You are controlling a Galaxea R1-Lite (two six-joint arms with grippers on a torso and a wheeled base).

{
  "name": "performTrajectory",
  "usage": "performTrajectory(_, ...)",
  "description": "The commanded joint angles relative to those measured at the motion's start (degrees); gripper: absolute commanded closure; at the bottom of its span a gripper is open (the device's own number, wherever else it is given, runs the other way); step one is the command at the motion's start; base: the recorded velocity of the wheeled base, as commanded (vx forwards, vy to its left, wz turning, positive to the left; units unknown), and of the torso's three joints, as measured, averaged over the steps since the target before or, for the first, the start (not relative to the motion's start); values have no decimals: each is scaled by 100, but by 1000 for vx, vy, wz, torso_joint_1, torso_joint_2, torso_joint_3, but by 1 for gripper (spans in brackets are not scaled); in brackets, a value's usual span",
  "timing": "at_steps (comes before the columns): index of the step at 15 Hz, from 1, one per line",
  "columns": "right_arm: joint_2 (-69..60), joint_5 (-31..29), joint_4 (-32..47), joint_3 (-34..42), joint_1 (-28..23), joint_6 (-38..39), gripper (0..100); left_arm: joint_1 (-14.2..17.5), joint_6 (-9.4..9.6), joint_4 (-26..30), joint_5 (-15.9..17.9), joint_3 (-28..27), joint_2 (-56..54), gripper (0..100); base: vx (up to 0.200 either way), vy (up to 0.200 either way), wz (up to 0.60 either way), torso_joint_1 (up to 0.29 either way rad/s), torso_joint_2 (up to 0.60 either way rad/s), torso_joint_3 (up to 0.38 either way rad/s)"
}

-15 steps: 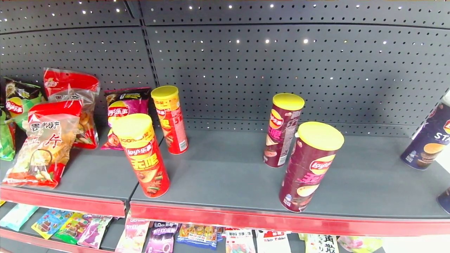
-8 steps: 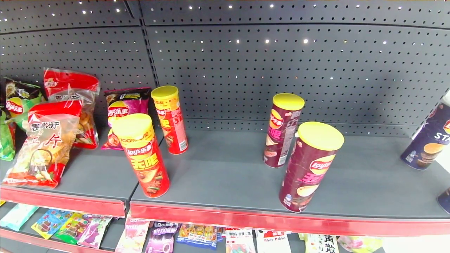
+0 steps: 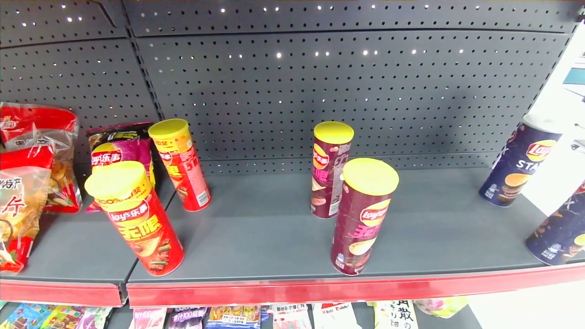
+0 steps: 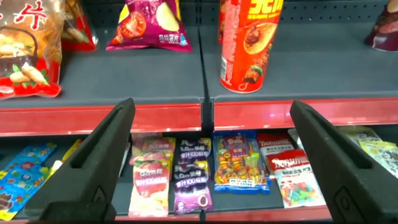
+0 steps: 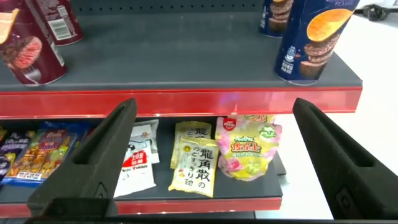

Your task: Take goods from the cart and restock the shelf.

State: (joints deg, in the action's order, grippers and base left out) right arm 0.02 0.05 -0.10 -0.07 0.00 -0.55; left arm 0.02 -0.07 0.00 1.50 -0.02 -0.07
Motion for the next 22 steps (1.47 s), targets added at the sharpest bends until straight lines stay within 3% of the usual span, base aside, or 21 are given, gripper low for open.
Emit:
performTrajectory(1,-2,13,-34,-10,-9,-15,0,-2,-1,0,-1,2,7,0,0,0,0,0,0,0)
performTrajectory(2,-2,13,-34,-10,-9,-15,0,-2,-1,0,-1,2,7,0,0,0,0,0,0,0)
performTrajectory(3,1430,461,1,-1698,211,486,0,-2,-1,0,-1,2,7,0,0,0,0,0,0,0)
performTrajectory(5,2617,681,10,-2647,316,978,0,-2,-1,0,-1,2,7,0,0,0,0,0,0,0)
performTrajectory(6,2951,936,-17,-2665,527,793,0,-2,-1,0,-1,2,7,0,0,0,0,0,0,0)
performTrajectory(7,3250,1111,-69,-2717,1063,529,0,-2,-1,0,-1,2,7,0,0,0,0,0,0,0)
performTrajectory(9,4014,1103,-210,-2902,1978,433,0,-2,-1,0,-9,2,7,0,0,0,0,0,0,0)
performTrajectory(10,4339,1032,-307,-2893,2197,371,0,-2,-1,0,-1,2,7,0,0,0,0,0,0,0)
performTrajectory(13,5324,127,-359,-2779,2303,46,0,-2,-1,0,-1,2,7,0,0,0,0,0,0,0)
performTrajectory(16,6000,83,-491,-2823,2294,37,0,-2,-1,0,-1,2,7,0,0,0,0,0,0,0)
performTrajectory(18,6466,-5,-1001,-2796,2294,37,0,-2,-1,0,-1,2,7,0,0,0,0,0,0,0)
performTrajectory(21,6730,408,-1537,-2752,2303,20,0,-2,-1,0,-1,2,7,0,0,0,0,0,0,0)
performTrajectory(22,6712,1146,-1555,-2691,2241,-59,0,-2,-1,0,-1,2,7,0,0,0,0,0,0,0)
